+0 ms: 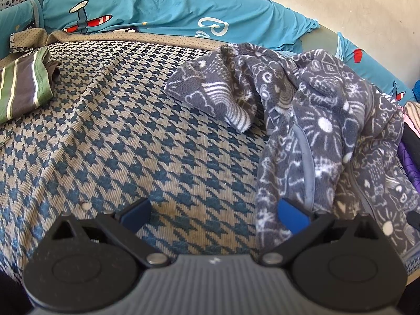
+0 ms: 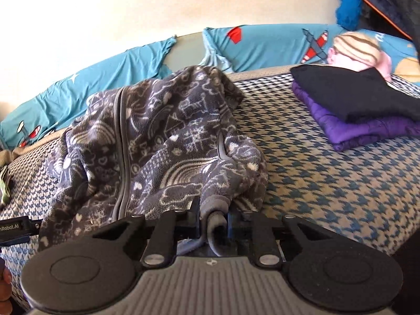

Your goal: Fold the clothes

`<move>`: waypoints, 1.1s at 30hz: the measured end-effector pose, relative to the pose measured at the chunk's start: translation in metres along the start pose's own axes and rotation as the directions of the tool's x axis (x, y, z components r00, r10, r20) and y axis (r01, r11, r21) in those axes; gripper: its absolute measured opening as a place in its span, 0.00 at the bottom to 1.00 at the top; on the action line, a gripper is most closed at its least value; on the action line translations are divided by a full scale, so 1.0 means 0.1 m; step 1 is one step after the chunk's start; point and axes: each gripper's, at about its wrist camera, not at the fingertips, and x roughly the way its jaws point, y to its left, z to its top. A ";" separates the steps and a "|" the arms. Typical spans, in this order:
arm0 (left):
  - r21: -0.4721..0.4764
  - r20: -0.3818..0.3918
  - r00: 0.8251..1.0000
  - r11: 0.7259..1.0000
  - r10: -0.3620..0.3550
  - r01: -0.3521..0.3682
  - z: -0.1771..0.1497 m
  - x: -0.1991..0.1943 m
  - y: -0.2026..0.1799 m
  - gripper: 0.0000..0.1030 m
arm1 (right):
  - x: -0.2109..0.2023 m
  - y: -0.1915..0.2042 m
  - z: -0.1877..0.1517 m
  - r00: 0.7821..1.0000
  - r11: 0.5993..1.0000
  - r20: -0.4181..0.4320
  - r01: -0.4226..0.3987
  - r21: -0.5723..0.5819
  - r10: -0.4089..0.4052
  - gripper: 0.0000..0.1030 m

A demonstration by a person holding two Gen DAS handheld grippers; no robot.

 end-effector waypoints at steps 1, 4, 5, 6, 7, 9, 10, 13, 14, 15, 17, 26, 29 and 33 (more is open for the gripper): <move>0.000 -0.001 1.000 1.000 -0.001 0.001 0.00 0.00 0.00 1.00 | -0.03 -0.01 0.00 1.000 1.000 0.001 0.007 0.001 -0.007 0.17; -0.003 -0.005 1.000 1.000 -0.007 0.007 -0.01 -0.02 0.00 1.00 | -0.10 -0.03 -0.02 1.000 1.000 0.003 0.026 -0.005 -0.026 0.17; -0.004 -0.007 1.000 1.000 -0.009 0.009 -0.02 -0.03 0.00 1.00 | -0.11 -0.04 -0.03 0.999 0.999 0.003 0.032 -0.008 -0.032 0.17; -0.006 -0.008 1.000 1.000 -0.010 0.010 -0.02 -0.04 0.01 1.00 | -0.14 -0.03 -0.03 0.999 0.999 0.005 0.039 -0.010 -0.039 0.17; -0.007 -0.009 1.000 1.000 -0.012 0.012 -0.03 -0.04 0.01 1.00 | -0.16 -0.03 -0.04 0.999 0.999 0.006 0.046 -0.011 -0.046 0.17; -0.011 -0.011 1.000 1.000 -0.016 0.016 -0.03 -0.05 0.01 1.00 | -0.17 -0.03 -0.04 0.998 0.998 0.002 0.057 -0.009 -0.057 0.17; -0.014 -0.012 1.000 1.000 -0.019 0.019 -0.04 -0.06 0.02 1.00 | -0.18 -0.04 -0.04 0.998 0.998 -0.001 0.063 -0.009 -0.063 0.17; -0.022 -0.015 1.000 0.999 -0.024 0.024 -0.03 -0.05 0.04 1.00 | -0.19 -0.05 -0.06 0.996 0.996 -0.021 0.085 -0.008 -0.086 0.17; -0.023 -0.016 1.000 0.999 -0.024 0.024 -0.03 -0.05 0.04 1.00 | -0.18 -0.07 -0.06 0.995 0.996 -0.030 0.090 -0.005 -0.090 0.17; -0.024 -0.017 1.000 0.999 -0.024 0.024 -0.03 -0.05 0.04 1.00 | -0.19 -0.07 -0.06 0.995 0.996 -0.034 0.094 0.001 -0.094 0.17; -0.025 -0.017 1.000 0.999 -0.024 0.024 -0.03 -0.05 0.04 1.00 | -0.21 -0.08 -0.07 0.995 0.995 -0.038 0.098 0.008 -0.097 0.18; -0.052 -0.022 0.998 0.997 -0.066 0.065 -0.05 -0.10 0.04 1.00 | -0.36 -0.08 -0.06 0.991 0.992 0.017 0.129 0.016 -0.129 0.27; -0.067 -0.022 0.996 0.994 -0.088 0.086 -0.05 -0.12 0.04 1.00 | -0.40 -0.10 -0.06 0.990 0.990 0.036 0.136 0.038 -0.137 0.30; -0.091 -0.020 0.995 0.991 -0.102 0.100 -0.03 -0.13 0.06 1.00 | -0.47 -0.11 -0.06 0.987 0.988 0.070 0.144 0.047 -0.147 0.33</move>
